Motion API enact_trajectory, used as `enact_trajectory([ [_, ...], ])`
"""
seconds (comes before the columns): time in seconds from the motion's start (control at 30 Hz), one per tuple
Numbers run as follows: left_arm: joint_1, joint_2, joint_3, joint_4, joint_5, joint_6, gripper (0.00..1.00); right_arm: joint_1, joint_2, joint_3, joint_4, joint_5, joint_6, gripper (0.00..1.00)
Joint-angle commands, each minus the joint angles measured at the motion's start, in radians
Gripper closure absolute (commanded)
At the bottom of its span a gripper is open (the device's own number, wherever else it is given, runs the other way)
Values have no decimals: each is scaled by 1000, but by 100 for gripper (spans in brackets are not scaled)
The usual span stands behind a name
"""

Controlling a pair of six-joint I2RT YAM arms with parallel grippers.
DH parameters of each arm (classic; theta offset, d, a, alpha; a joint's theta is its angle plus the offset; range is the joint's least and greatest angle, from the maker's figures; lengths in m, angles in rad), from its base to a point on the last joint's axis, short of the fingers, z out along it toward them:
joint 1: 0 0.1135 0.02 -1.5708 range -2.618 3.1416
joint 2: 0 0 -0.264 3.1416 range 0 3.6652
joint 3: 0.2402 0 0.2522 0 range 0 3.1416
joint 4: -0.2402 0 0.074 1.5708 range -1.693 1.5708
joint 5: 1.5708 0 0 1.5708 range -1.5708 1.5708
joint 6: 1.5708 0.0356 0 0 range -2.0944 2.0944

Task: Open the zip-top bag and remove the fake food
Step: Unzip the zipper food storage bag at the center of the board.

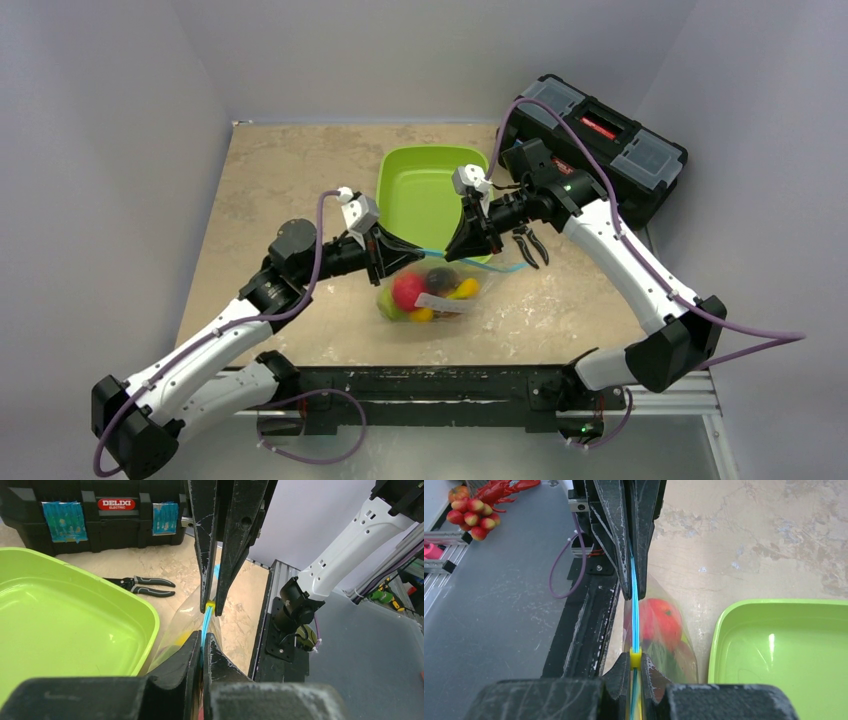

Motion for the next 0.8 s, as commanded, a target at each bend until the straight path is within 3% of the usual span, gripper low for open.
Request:
enact_trajectory([
  [0.0, 22, -60, 1, 40, -30, 20, 100, -19, -31, -17, -14, 15, -23, 100],
  [0.77, 42, -137, -11, -27, -61, 40, 100, -56, -58, -44, -23, 16, -50, 100],
])
